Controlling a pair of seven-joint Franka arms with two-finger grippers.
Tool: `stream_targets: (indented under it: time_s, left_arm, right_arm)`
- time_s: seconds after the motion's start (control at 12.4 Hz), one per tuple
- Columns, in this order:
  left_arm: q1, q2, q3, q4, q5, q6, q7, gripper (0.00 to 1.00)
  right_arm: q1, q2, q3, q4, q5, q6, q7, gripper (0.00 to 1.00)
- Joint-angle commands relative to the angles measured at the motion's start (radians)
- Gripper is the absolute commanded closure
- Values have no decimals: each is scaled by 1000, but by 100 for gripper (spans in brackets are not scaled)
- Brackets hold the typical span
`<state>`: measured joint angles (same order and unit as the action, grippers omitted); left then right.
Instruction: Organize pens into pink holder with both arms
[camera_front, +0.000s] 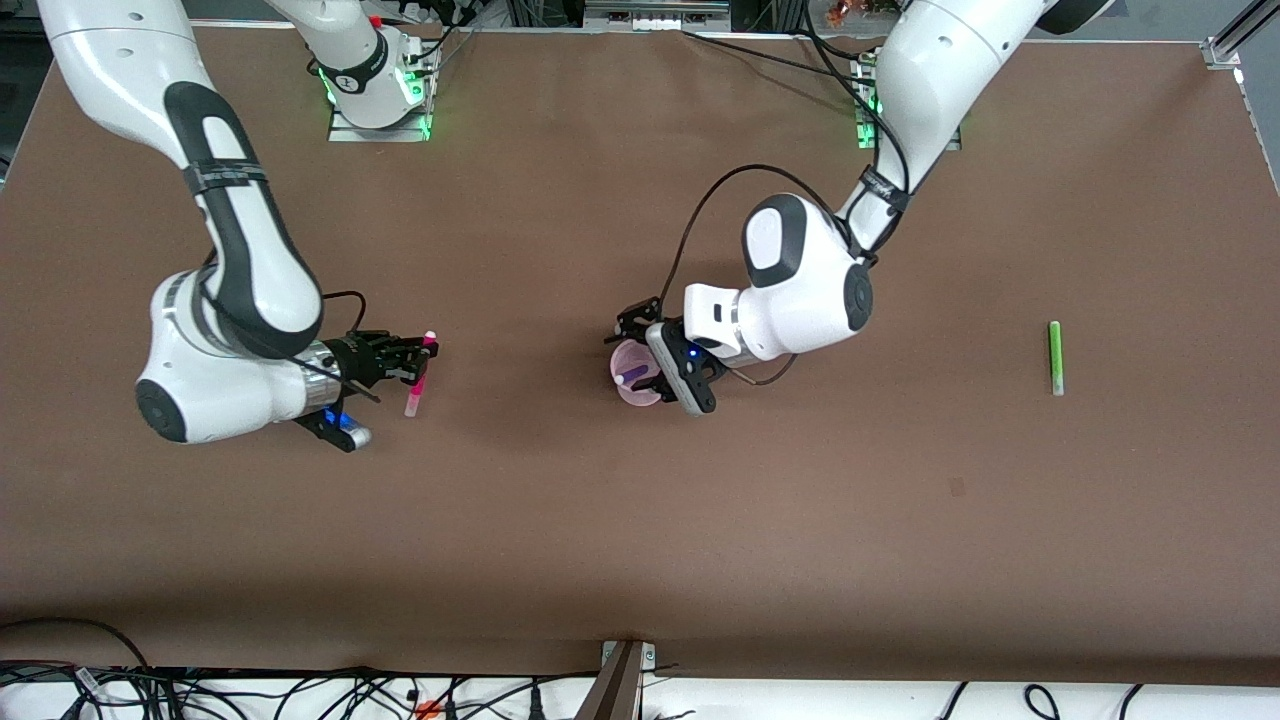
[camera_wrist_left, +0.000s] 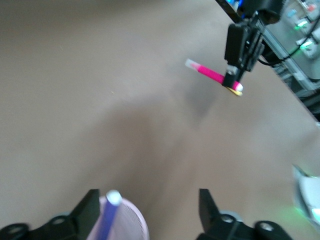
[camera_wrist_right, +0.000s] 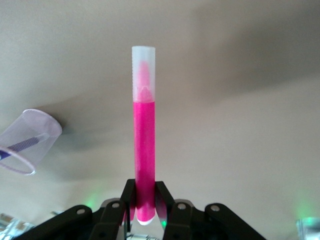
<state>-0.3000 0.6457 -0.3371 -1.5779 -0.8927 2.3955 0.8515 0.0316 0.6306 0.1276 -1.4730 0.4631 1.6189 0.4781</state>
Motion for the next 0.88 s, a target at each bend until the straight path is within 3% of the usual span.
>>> stream_targets:
  time_s: [0.0, 0.24, 0.4, 0.56, 0.8]
  left_arm:
    - [106, -89, 10, -21, 128, -268, -134, 0]
    - [173, -142, 13, 18, 373, -604, -358, 0]
    - [190, -164, 13, 62, 611, -799, -472, 0]
    - [180, -164, 10, 125, 862, -982, -579, 0]
    - [173, -170, -2, 192, 1142, -1139, -713, 0]
  right_arm:
    - [-5, 6, 17, 28, 90, -59, 135, 100]
    - [2, 3, 50, 16, 265, -80, 246, 100]
    - [46, 12, 66, 10, 395, -54, 333, 100]
    - [112, 38, 66, -6, 559, 22, 443, 100]
    - [232, 58, 66, -26, 698, 177, 488, 100]
